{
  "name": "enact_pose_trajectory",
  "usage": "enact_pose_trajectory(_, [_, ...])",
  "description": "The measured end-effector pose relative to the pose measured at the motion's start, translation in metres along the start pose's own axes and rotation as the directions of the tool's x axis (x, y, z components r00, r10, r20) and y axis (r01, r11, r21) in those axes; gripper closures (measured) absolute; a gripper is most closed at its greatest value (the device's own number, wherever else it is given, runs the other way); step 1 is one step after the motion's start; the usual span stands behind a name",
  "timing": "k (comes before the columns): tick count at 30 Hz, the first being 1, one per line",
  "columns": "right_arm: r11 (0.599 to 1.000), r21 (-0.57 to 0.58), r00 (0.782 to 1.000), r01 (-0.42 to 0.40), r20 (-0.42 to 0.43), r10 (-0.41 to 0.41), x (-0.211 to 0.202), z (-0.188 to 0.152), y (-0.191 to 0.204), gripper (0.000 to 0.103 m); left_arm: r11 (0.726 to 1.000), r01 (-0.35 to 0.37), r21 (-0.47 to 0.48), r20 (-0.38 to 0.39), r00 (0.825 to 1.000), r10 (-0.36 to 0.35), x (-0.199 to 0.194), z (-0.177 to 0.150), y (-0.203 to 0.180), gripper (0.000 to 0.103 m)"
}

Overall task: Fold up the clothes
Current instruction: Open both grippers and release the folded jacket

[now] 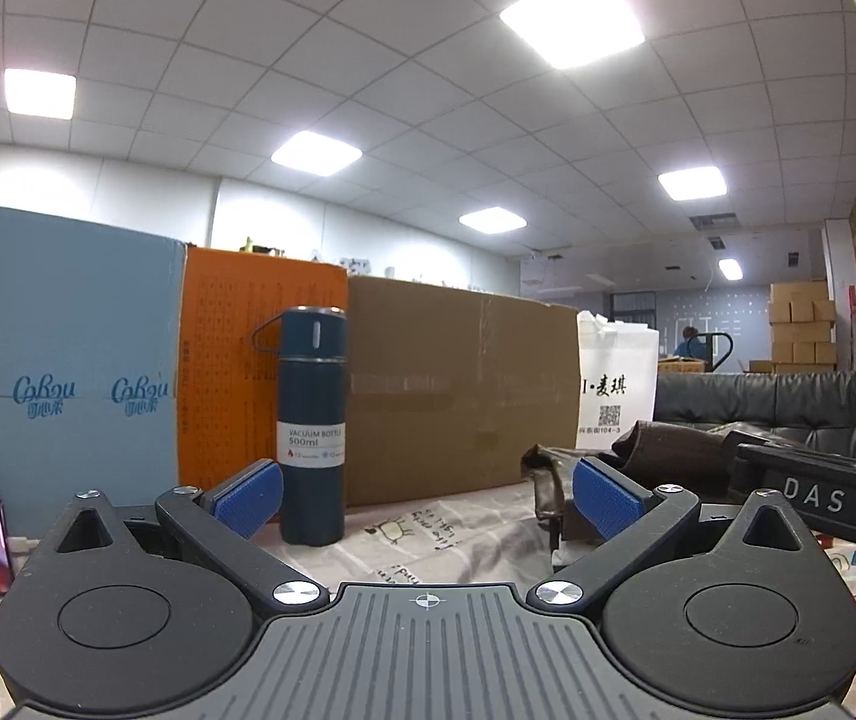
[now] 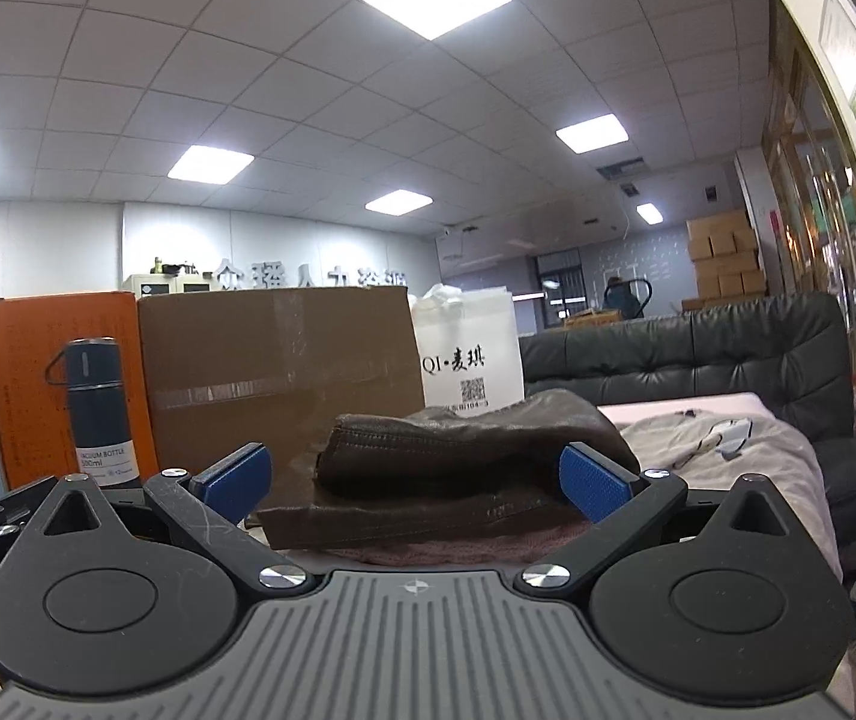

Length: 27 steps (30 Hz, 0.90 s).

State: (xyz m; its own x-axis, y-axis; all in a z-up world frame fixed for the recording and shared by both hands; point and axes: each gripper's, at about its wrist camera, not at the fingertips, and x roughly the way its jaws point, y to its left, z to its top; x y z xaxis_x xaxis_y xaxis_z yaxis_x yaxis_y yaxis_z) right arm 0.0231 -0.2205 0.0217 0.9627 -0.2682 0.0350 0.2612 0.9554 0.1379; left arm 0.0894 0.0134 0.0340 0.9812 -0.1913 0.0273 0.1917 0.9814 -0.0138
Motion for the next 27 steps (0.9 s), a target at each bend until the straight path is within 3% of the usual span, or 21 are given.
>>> enact_pose_trajectory(27, [0.999,0.019,0.999,-0.031,-0.014,0.031,0.004,-0.003,-0.005,0.000,1.000,-0.003,-0.004,-0.044,0.999,0.003,0.005,-0.001,0.003,0.000])
